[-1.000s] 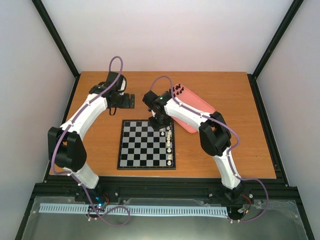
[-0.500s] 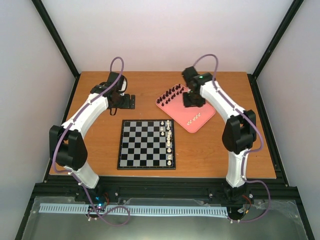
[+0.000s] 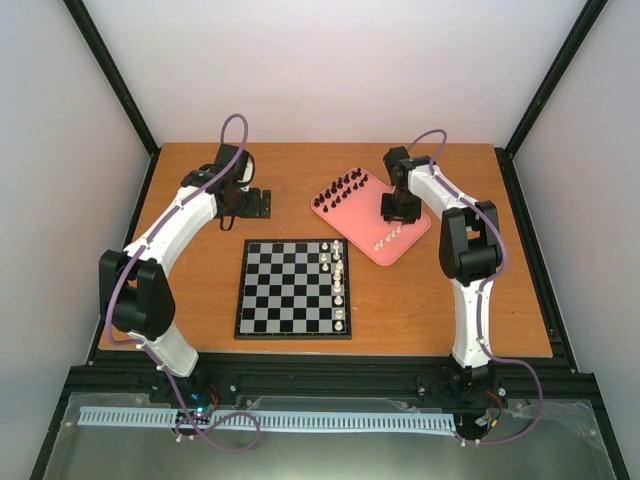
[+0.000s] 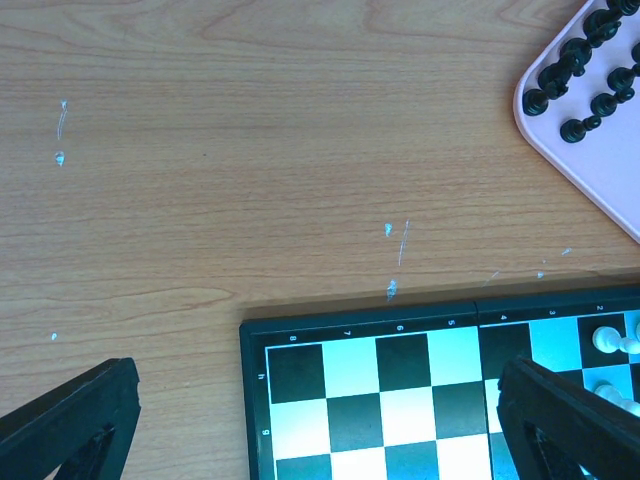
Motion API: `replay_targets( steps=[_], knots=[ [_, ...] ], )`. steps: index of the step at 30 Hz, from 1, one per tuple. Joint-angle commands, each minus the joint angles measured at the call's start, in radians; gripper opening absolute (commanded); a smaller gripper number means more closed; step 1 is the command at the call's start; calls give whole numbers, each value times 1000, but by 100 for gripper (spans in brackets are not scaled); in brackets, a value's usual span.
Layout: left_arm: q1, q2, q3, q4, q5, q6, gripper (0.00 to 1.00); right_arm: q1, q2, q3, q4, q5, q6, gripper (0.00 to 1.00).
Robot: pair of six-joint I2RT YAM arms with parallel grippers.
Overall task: Set up the chess pieces on the board
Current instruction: Pick up the chess piece from the storage box.
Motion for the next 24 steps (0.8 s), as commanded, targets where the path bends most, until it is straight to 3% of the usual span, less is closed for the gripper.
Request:
replay_targets(
  steps=[1,14,24],
  knots=[
    [0,14,37,-1,8,-1,100,-18,10,-18,37,-2,30,43],
    [0,14,23,7,11,-2,100,-26,8,-89,74,-5,48,40],
    [0,12,16,6,3,0,100,-25,73,-6,58,-10,49,28]
  ],
)
